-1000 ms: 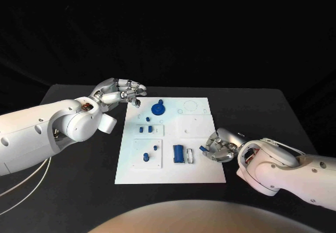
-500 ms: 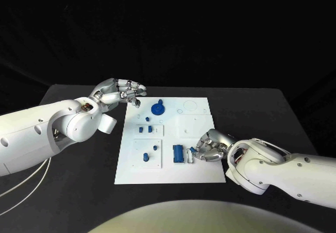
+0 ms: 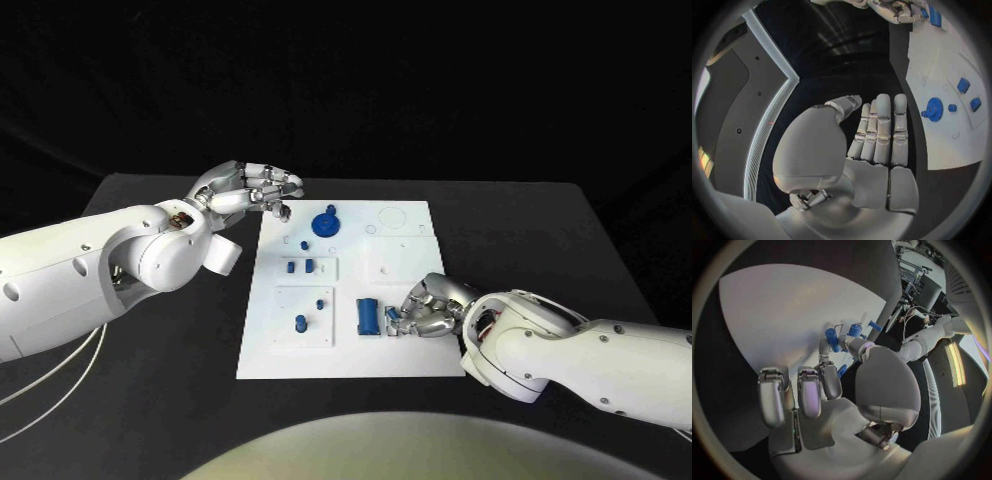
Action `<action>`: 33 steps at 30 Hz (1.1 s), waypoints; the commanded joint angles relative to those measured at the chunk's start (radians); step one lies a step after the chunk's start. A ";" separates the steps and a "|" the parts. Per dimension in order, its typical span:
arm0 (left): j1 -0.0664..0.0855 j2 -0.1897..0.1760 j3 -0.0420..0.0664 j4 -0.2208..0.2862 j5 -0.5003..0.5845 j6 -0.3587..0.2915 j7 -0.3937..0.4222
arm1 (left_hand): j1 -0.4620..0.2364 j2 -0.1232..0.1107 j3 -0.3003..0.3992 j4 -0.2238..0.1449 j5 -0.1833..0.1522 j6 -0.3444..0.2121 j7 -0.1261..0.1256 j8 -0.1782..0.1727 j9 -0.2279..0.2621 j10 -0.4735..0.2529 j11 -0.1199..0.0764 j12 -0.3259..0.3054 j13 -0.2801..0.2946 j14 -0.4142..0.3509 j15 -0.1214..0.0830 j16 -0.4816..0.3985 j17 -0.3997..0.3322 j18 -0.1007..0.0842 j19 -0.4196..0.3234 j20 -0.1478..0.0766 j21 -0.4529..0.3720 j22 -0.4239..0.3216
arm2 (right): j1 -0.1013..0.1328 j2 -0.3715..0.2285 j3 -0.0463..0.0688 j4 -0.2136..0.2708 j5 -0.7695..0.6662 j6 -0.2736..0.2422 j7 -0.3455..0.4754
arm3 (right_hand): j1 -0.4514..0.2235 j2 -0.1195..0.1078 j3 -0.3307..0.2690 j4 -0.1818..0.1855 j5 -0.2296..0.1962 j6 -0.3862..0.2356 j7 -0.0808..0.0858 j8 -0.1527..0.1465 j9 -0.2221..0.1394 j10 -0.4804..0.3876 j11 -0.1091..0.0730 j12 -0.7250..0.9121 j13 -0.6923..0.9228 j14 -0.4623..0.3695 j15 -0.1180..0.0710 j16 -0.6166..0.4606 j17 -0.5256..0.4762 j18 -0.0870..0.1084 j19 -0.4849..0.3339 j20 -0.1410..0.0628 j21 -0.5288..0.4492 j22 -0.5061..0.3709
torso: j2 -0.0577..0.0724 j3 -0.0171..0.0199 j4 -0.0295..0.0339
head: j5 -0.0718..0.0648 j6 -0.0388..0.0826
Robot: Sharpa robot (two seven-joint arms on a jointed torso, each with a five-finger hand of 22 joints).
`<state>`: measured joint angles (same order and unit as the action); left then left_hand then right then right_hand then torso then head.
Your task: Assemble the parts on the task board
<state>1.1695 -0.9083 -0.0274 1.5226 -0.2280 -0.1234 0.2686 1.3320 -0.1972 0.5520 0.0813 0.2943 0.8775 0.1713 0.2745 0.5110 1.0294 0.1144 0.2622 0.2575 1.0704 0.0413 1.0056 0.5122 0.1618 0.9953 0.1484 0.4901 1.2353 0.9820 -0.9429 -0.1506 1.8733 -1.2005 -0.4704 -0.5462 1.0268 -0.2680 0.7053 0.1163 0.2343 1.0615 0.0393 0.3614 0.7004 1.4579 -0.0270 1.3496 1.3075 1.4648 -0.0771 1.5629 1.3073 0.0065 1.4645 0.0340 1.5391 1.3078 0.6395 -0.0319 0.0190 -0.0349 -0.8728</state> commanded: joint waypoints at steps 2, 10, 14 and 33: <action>0.000 0.002 0.001 0.003 0.006 0.015 0.006 | 0.004 0.007 0.000 -0.004 0.003 -0.006 -0.002 0.006 0.002 -0.003 0.000 0.006 -0.001 -0.007 0.002 -0.007 -0.002 0.017 0.007 0.000 -0.004 0.001 | -0.002 0.005 0.000 -0.001 -0.003 0.023 0.002 | -0.021 0.000 -0.009 0.003 -0.010 0.009 0.002 -0.006 -0.002 0.011 -0.002 0.004 0.118 0.104 -0.009 0.004 0.255 0.000 0.093 -0.007 0.001 0.254 | 0.000 -0.0002 -0.0004 | -0.001 0.000; 0.000 0.000 0.001 0.003 0.006 0.016 0.006 | 0.004 0.007 0.000 -0.005 0.004 -0.006 -0.001 0.008 0.002 -0.003 0.000 0.007 -0.001 -0.007 0.002 -0.007 -0.002 0.017 0.007 0.000 -0.004 0.003 | -0.002 0.014 0.000 -0.006 -0.012 0.015 0.004 | -0.055 0.003 -0.038 0.023 -0.054 0.016 0.001 -0.012 -0.006 0.013 -0.002 0.008 0.121 0.104 -0.009 0.004 0.255 0.000 0.093 -0.008 0.001 0.254 | 0.000 -0.0003 0.0003 | -0.002 0.000; 0.000 0.000 0.001 0.004 0.006 0.016 0.006 | 0.004 0.007 0.000 -0.005 0.004 -0.006 -0.001 0.008 0.002 -0.003 0.000 0.007 -0.001 -0.007 0.002 -0.007 -0.002 0.017 0.007 0.000 -0.004 0.003 | -0.002 0.016 0.000 -0.006 -0.013 0.013 0.007 | -0.062 0.003 -0.047 0.029 -0.062 0.018 0.001 -0.014 -0.007 0.013 -0.002 0.006 0.120 0.104 -0.009 0.004 0.255 0.000 0.093 -0.008 0.000 0.254 | 0.000 -0.0009 0.0007 | -0.002 0.000; 0.000 0.001 0.001 0.002 0.006 0.015 0.006 | 0.004 0.007 0.000 -0.005 0.004 -0.006 -0.001 0.008 0.002 -0.003 0.000 0.007 -0.001 -0.007 0.002 -0.007 -0.002 0.017 0.007 0.000 -0.005 0.003 | -0.002 0.011 0.000 -0.002 -0.013 0.022 0.023 | -0.068 0.017 -0.175 0.099 -0.174 0.028 0.002 -0.030 -0.017 0.012 -0.001 0.004 0.120 0.103 -0.008 0.003 0.253 0.001 0.092 -0.006 -0.003 0.253 | 0.000 0.0003 -0.0006 | 0.000 0.000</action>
<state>1.1695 -0.9091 -0.0274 1.5223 -0.2280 -0.1223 0.2682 1.3320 -0.1972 0.5520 0.0813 0.2943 0.8776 0.1713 0.2789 0.5109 1.0294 0.1144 0.2664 0.2577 1.0703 0.0413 1.0056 0.5122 0.1619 0.9953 0.1484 0.4901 1.2370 0.9811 -0.9318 -0.1506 1.8665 -1.2036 -0.4668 -0.5445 0.9548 -0.2561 0.5337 0.2152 0.0631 1.0823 0.0399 0.3351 0.6838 1.4613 -0.0304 1.3504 1.3074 1.4685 -0.0807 1.5628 1.3081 0.0066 1.4645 0.0340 1.5391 1.3074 0.6393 -0.0318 0.0190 -0.0358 -0.8728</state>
